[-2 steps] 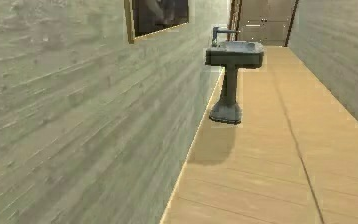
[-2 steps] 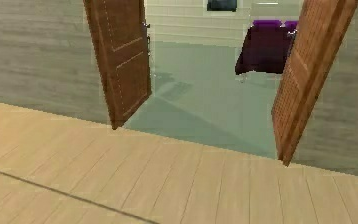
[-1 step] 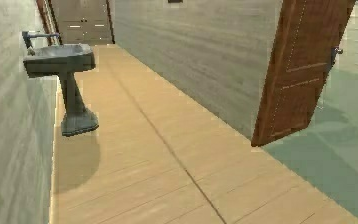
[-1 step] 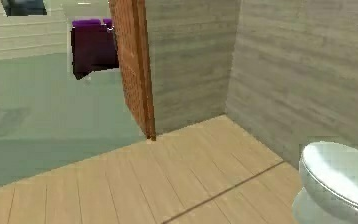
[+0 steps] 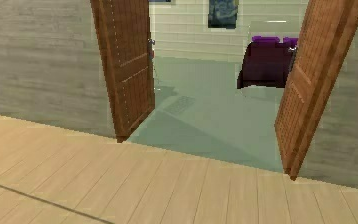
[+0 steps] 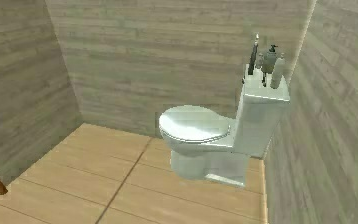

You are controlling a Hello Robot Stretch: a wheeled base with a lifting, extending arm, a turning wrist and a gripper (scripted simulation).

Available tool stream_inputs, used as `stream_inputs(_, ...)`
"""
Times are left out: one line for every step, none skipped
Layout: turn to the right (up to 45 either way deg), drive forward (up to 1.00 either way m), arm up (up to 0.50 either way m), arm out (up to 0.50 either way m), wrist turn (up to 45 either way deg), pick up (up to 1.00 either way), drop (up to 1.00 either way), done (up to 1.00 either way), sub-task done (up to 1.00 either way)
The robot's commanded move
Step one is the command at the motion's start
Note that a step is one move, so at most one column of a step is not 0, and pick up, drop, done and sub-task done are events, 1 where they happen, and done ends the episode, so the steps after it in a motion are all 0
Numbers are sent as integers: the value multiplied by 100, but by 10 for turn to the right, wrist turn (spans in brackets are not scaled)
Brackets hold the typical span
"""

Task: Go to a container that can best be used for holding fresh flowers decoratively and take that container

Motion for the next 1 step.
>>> stream_inputs(150,0,0,0,0,0,0,0,0)
